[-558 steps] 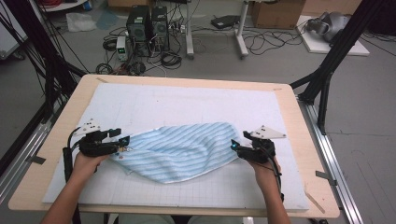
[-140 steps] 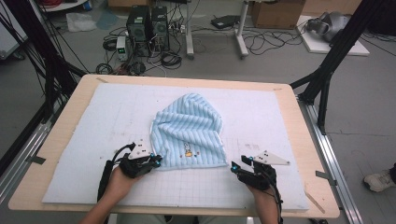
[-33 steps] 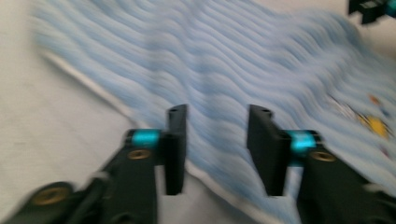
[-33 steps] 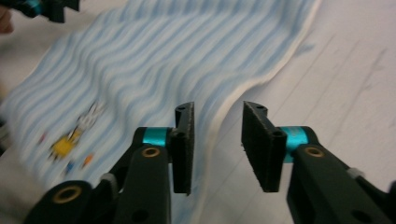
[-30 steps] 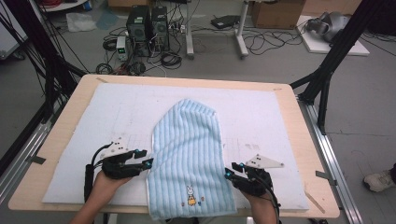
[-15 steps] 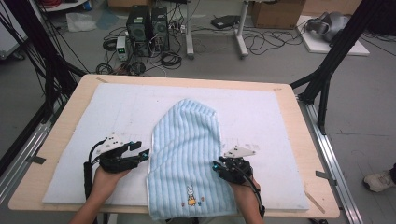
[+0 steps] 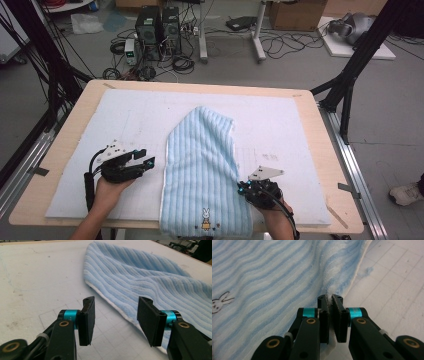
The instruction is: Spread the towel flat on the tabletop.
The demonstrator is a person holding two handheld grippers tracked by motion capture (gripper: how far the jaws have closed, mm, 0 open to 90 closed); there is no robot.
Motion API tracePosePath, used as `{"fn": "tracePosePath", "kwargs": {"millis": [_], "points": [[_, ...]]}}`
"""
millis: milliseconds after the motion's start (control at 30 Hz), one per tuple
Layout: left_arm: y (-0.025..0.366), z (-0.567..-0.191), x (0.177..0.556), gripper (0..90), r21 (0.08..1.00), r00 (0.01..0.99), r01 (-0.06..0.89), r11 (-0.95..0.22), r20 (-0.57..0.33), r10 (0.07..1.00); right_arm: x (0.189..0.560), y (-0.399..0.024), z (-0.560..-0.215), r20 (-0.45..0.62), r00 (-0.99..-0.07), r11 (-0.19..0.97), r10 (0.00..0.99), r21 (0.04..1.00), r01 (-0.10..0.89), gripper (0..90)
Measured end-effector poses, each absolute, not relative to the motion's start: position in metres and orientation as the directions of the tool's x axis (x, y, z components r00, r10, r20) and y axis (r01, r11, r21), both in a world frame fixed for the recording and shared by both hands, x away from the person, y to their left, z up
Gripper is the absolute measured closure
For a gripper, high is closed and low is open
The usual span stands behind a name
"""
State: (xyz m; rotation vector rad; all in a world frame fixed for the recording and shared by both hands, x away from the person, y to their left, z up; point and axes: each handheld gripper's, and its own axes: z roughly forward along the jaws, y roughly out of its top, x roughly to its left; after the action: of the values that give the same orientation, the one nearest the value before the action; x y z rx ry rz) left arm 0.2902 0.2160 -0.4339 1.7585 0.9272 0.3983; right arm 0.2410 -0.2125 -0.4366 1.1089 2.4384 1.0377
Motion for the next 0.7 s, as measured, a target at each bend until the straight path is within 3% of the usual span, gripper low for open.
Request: {"fn": "tracePosePath", "kwargs": {"millis": [67, 200, 300, 700], "points": [[0.216, -0.433, 0.291, 49.0, 0.909, 0.646, 0.392, -0.143, -0.161, 0.746, 0.238, -0.213, -0.435, 0.059, -0.671, 0.445, 0.739, 0.704, 0.553, 83.3], [0.214, -0.436, 0.293, 48.9, 0.905, 0.644, 0.400, -0.144, -0.166, 0.747, 0.242, -0.221, -0.431, 0.110, -0.630, 0.337, 0.769, 0.767, 0.546, 63.2], [0.212, -0.438, 0.294, 48.9, 0.904, 0.644, 0.402, -0.145, -0.166, 0.746, 0.248, -0.227, -0.429, 0.142, -0.579, 0.245, 0.803, 0.806, 0.538, 54.0], [0.216, -0.436, 0.309, 45.6, 0.923, 0.636, 0.367, -0.113, -0.160, 0.755, 0.276, -0.223, -0.437, 0.113, -0.579, 0.266, 0.807, 0.807, 0.527, 42.4]]}}
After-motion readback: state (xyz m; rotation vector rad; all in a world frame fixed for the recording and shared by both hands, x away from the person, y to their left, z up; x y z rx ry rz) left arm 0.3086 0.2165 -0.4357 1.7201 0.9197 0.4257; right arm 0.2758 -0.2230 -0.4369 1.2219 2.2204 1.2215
